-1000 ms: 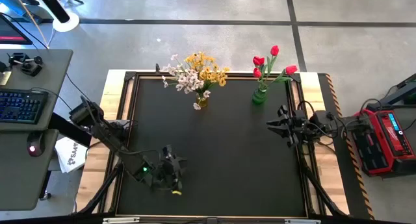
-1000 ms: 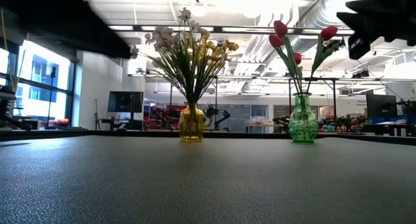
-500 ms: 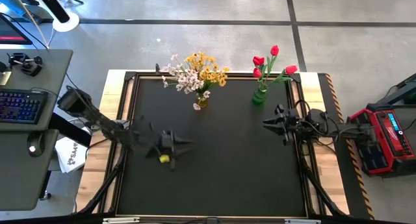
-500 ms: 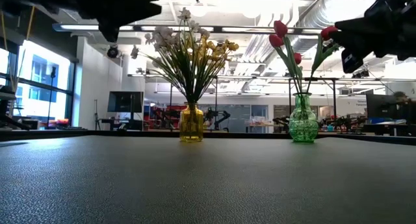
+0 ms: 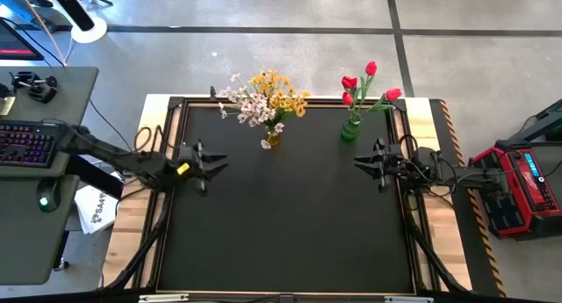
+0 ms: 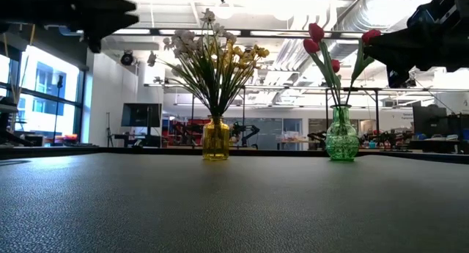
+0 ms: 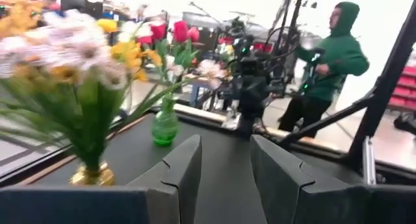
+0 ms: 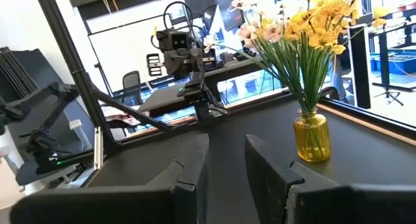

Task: Sort flowers into vase by color
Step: Return to Home Position

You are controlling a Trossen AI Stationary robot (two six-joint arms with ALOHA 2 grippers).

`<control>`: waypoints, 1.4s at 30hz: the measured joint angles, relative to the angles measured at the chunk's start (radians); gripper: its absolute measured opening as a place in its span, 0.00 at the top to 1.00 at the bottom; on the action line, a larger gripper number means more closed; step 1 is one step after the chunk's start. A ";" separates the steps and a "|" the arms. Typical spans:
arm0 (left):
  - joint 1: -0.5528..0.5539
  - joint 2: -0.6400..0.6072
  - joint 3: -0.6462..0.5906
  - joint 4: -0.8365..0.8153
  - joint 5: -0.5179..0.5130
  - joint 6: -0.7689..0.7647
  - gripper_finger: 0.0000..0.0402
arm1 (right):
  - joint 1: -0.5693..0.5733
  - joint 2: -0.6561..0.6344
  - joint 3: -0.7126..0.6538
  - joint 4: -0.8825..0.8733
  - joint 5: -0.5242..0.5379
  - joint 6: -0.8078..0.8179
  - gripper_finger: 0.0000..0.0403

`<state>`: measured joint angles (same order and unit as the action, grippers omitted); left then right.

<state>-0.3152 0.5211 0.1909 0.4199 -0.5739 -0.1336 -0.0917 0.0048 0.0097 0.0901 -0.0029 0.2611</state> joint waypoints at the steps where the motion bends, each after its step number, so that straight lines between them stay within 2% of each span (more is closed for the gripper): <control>1: 0.010 -0.050 0.000 -0.061 0.007 -0.001 0.70 | 0.000 0.000 0.000 0.000 0.000 0.000 0.80; 6: 0.065 -0.291 0.000 -0.315 0.121 0.014 0.70 | 0.000 0.000 0.000 -0.004 0.000 0.000 0.80; 11: 0.104 -0.516 0.000 -0.518 0.180 0.005 0.70 | 0.000 0.000 0.000 -0.004 0.000 0.000 0.80; 15: 0.114 -0.516 -0.011 -0.512 0.234 0.023 0.70 | 0.000 0.002 0.000 -0.005 0.000 0.000 0.80; 19: 0.126 -0.516 -0.107 -0.391 0.264 0.035 0.72 | 0.000 0.002 0.000 -0.018 0.003 0.000 0.80; 22: 0.140 -0.518 -0.181 -0.269 0.307 0.057 0.78 | 0.000 0.002 0.000 -0.027 0.003 0.000 0.80; 25: 0.161 -0.506 -0.179 -0.291 0.372 0.063 0.86 | 0.000 0.002 0.000 -0.043 0.003 0.000 0.80; 29: 0.202 -0.518 -0.177 -0.282 0.516 0.095 0.98 | 0.000 0.002 0.000 -0.061 0.003 0.000 0.80; 32: 0.238 -0.517 -0.178 -0.292 0.608 0.133 0.99 | 0.000 0.002 0.000 -0.066 0.003 0.000 0.80; 36: 0.271 -0.517 -0.179 -0.335 0.682 0.204 1.00 | 0.000 0.002 0.000 -0.071 0.003 0.000 0.80; 39: 0.277 -0.517 -0.179 -0.381 0.680 0.219 0.99 | 0.000 0.002 0.000 -0.072 0.003 0.000 0.80; 42: 0.277 -0.513 -0.179 -0.401 0.606 0.137 0.99 | 0.000 0.002 -0.001 -0.072 0.003 0.000 0.80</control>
<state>-0.0386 0.0082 0.0116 0.0189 0.0318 0.0031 -0.0917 0.0067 0.0090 0.0177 -0.0002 0.2611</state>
